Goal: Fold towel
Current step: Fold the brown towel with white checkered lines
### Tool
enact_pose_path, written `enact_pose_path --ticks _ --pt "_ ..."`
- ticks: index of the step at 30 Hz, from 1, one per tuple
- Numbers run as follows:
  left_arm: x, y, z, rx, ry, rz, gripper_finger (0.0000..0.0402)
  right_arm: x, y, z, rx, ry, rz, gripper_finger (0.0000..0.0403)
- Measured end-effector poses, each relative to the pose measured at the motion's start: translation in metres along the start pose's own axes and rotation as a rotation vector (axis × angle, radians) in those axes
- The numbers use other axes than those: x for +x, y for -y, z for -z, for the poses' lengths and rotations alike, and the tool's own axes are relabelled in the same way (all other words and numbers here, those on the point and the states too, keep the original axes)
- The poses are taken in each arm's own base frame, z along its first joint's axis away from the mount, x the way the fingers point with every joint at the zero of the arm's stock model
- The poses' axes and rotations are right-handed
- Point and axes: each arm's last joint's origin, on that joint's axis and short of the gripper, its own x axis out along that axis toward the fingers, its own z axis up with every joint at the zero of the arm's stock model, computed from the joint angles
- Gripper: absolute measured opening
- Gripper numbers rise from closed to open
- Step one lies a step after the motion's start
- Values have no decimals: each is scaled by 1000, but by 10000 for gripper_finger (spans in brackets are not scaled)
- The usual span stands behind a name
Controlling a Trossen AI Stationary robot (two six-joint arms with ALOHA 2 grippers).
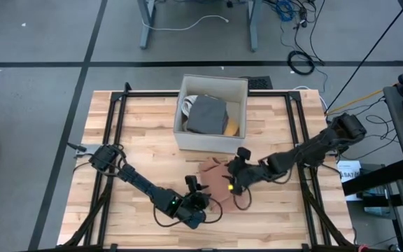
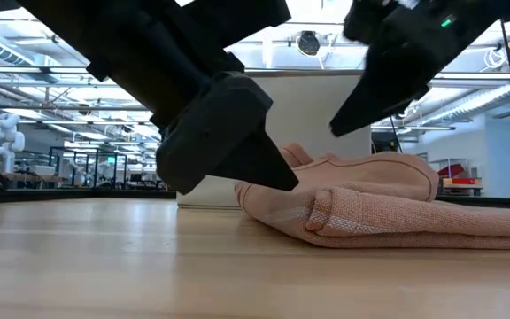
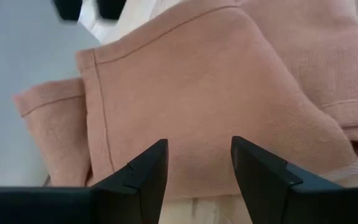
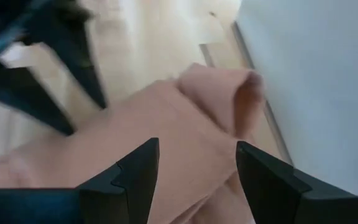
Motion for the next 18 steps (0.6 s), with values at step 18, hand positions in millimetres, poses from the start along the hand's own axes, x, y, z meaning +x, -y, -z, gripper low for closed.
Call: enact_pose_path --ticks 18 --pt "-1 1 0 -10 -2 19 183 51 42 -8 56 -70 -36 199"
